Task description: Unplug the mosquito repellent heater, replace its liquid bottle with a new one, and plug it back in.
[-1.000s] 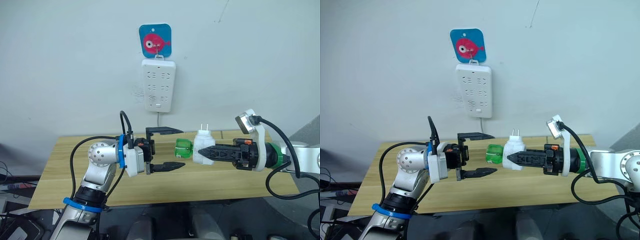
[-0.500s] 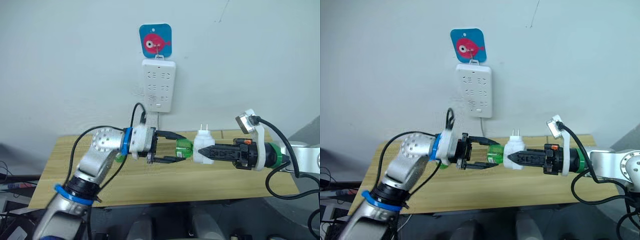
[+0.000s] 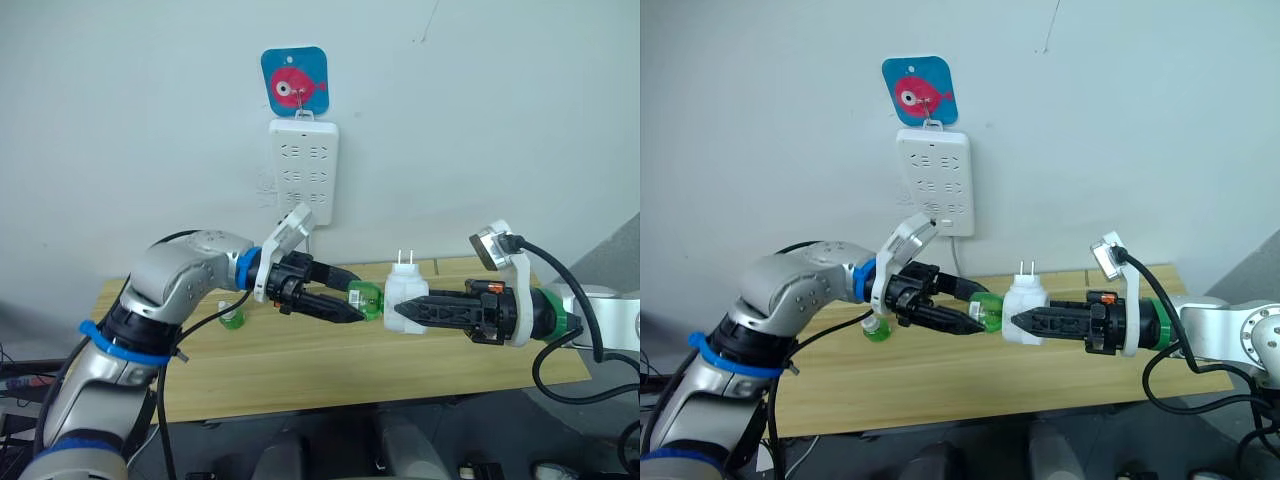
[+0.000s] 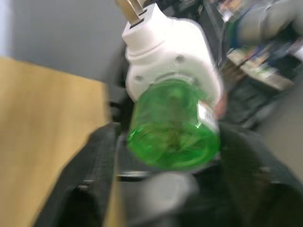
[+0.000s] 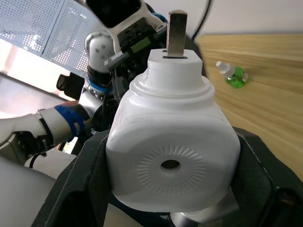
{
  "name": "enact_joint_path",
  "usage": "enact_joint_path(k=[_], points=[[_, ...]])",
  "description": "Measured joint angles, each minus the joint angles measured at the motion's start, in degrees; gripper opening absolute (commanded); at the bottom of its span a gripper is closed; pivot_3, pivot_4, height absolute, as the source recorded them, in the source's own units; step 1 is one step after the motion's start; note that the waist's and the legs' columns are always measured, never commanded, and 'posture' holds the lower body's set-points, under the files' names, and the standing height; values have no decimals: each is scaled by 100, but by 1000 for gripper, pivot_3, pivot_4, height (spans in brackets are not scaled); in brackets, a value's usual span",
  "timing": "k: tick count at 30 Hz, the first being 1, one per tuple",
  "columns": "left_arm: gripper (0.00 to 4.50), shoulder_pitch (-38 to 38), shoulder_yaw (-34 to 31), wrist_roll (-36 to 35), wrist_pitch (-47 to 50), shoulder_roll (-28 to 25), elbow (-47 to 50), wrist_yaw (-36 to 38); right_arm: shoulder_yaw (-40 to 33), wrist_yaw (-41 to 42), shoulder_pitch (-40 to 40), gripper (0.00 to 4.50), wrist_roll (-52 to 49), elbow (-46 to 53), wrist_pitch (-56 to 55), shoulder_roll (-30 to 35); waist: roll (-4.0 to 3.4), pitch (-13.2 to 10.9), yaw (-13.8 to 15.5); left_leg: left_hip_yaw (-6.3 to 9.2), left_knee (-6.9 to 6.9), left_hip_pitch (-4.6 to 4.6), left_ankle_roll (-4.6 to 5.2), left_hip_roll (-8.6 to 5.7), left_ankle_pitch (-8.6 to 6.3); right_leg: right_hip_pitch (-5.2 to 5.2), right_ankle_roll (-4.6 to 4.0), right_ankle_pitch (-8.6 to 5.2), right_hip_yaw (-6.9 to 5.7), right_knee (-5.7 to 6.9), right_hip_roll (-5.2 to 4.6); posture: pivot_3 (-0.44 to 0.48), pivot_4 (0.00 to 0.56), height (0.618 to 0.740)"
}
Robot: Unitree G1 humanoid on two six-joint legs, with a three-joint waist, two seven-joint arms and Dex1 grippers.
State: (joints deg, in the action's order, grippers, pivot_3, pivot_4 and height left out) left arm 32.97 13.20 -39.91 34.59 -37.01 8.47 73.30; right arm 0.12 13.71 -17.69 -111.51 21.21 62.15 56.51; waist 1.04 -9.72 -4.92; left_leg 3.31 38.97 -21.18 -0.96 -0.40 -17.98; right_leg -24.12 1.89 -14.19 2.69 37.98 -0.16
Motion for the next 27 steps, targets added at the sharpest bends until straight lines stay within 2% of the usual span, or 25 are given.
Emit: enact_joint_path(k=[1, 6, 9, 11, 14, 17, 20, 25, 27], points=[[4459, -227, -32, 269, -569, 113, 15, -11, 0, -3, 28, 2974, 0, -1, -2, 0, 2, -1, 13, -1, 2, -2, -1, -1, 0, 1, 0, 0, 2, -1, -3, -152, 150, 730], [4500, -1447, -532, 1469, -4082, 581, -287, 176, -14, -5, 85, 2975, -3, 12, 4, 12, 1, 0, 36, -21, 2, 2, 1, -2, -1, 3, -1, 1, 13, -9, -11, -142, 153, 730], [4500, -1551, -691, 1875, -5947, 1011, -640, 217, -13, -5, 87, 2975, -3, 12, 4, 14, 3, -1, 115, -26, 10, 1, 1, -3, -1, 7, -1, 2, 10, -11, -12, -138, 153, 730], [4500, -1521, -692, 2085, -6791, 1169, -778, 175, -13, -5, 84, 2974, -3, 12, 5, 14, 3, -1, 170, -32, 14, 3, 2, -4, -1, 10, 0, 3, 12, -11, -11, -134, 151, 730], [4500, -1374, -657, 2341, -7491, 1398, -1048, -37, -9, -6, 53, 2974, -3, 11, 6, 13, 4, -1, 190, -32, 19, 0, 3, -5, -2, 11, 8, 8, 12, -10, -11, -134, 151, 730], [4500, -1262, -513, 2443, -7769, 1471, -1137, -166, -7, -7, 11, 2974, -3, 11, 8, 13, 4, -1, 177, -29, 18, 0, 4, -5, -2, 10, 10, 10, 10, -8, -11, -133, 151, 730], [3897, -1247, -380, 2451, -7878, 1457, -1164, -196, -6, -9, -4, 2975, -3, 6, 9, 13, 3, -1, 169, -22, 14, 2, 4, -3, -2, 9, 10, 10, 5, -2, -10, -133, 151, 730], [2335, -1237, -190, 2384, -7820, 1319, -1158, -194, 19, -22, -3, 2974, -3, 6, 38, 10, 3, 0, 163, -20, 14, 3, 4, -2, -2, 10, 10, 10, 3, 0, -6, -133, 151, 730], [2271, -1212, -144, 2318, -7720, 1258, -1141, -197, 22, -27, -3, 2974, -3, 6, 37, 7, 3, -1, 162, -20, 15, 3, 4, -2, -2, 10, 10, 10, 4, 0, -5, -140, 153, 730]])
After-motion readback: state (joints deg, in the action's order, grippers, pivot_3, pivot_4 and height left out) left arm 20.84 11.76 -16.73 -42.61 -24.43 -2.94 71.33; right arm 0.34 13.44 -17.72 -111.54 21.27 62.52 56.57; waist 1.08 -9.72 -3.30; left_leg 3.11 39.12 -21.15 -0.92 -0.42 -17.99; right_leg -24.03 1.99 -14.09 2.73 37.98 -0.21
